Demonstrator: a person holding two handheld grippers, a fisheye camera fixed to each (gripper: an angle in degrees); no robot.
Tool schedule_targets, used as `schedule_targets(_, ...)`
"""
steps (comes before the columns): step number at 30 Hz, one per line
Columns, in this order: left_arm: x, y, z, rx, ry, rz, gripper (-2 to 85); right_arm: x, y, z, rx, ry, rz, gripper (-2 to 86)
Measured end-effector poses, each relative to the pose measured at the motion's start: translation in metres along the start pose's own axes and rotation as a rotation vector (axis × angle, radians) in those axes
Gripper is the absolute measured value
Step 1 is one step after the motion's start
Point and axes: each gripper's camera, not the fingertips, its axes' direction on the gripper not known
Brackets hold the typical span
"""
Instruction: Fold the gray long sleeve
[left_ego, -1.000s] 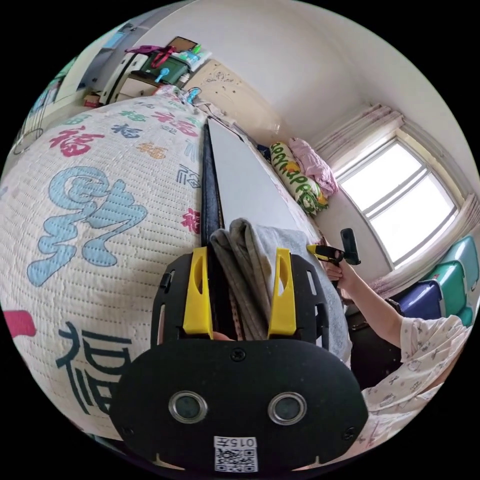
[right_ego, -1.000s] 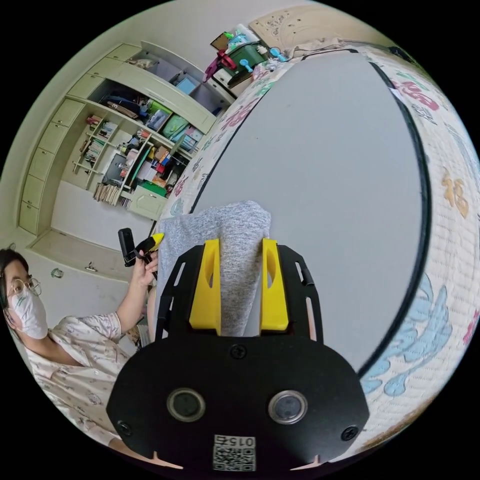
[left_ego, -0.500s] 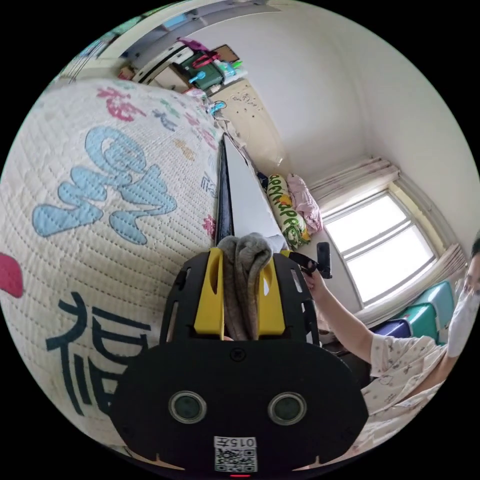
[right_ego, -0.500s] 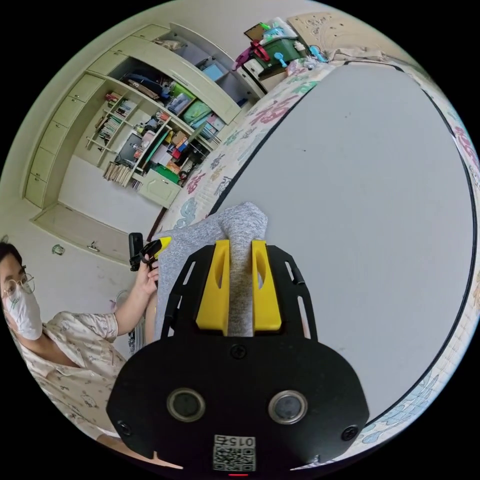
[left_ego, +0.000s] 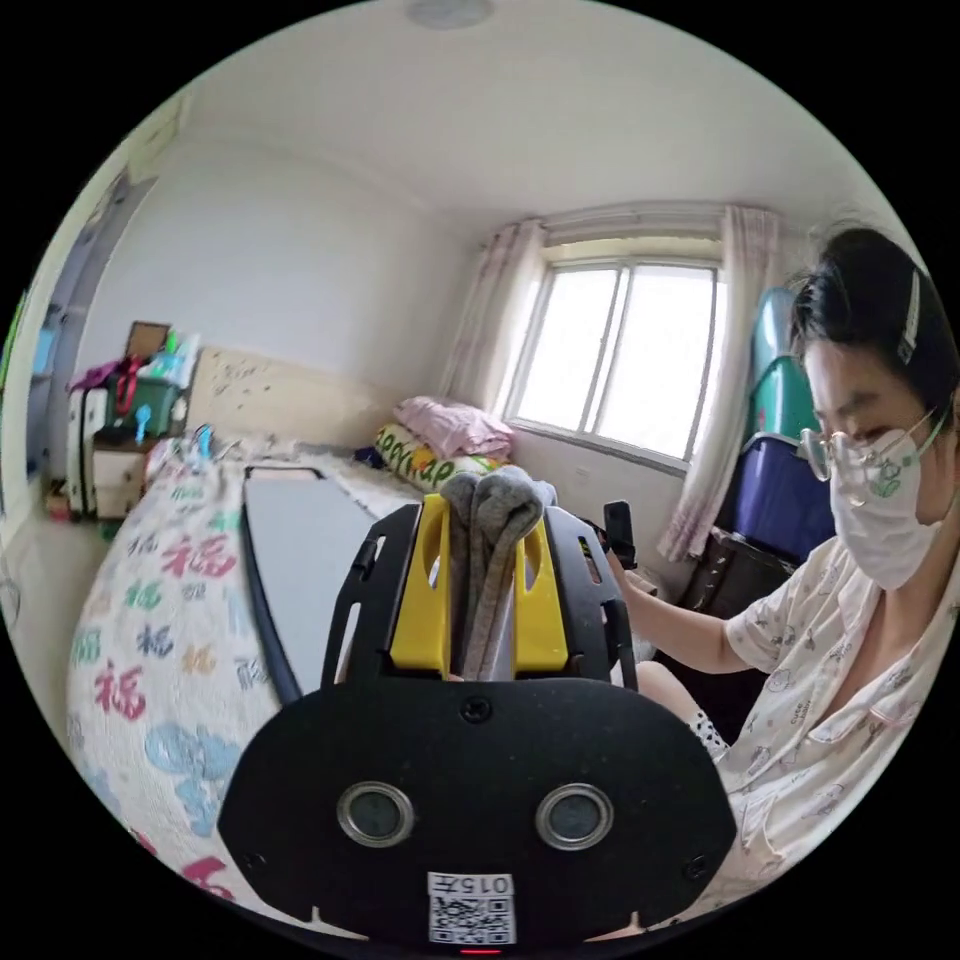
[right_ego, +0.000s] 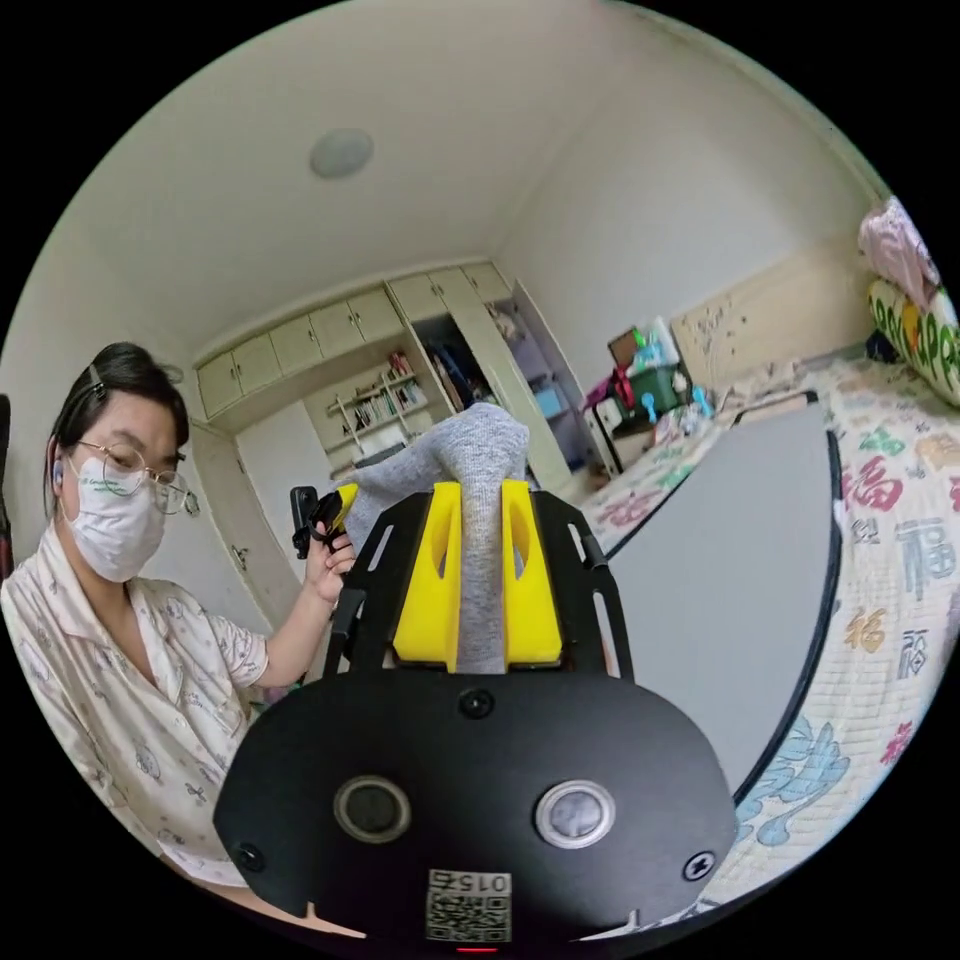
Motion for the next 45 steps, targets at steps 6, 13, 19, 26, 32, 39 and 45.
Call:
schedule_targets(6,0.054,-0.074,0.075,0.004,0.109,0.089,8.6,-0.05,-0.02,-0.116,0.112,0.141,-0.09,6.7)
schedule_targets(13,0.117,-0.131,0.211,0.009,0.372,0.072,8.7,-0.114,-0.039,-0.269,0.165,0.446,-0.212,6.7)
schedule_targets(19,0.158,-0.137,0.326,-0.018,0.534,0.014,8.7,-0.14,-0.02,-0.342,0.177,0.762,-0.229,6.6)
schedule_targets(26,0.187,-0.127,0.402,-0.084,0.613,-0.045,8.7,-0.132,0.005,-0.372,0.163,0.943,-0.2,6.5)
schedule_targets(32,0.196,-0.143,0.442,-0.12,0.577,-0.072,8.7,-0.101,0.006,-0.369,0.105,1.022,-0.175,6.5)
schedule_targets(39,0.152,-0.145,0.575,-0.304,0.404,-0.193,9.0,0.065,-0.02,-0.363,-0.09,1.008,0.096,6.7)
schedule_targets(45,0.132,-0.13,0.687,-0.501,0.259,-0.239,9.1,0.211,-0.014,-0.339,-0.272,1.114,0.274,6.8)
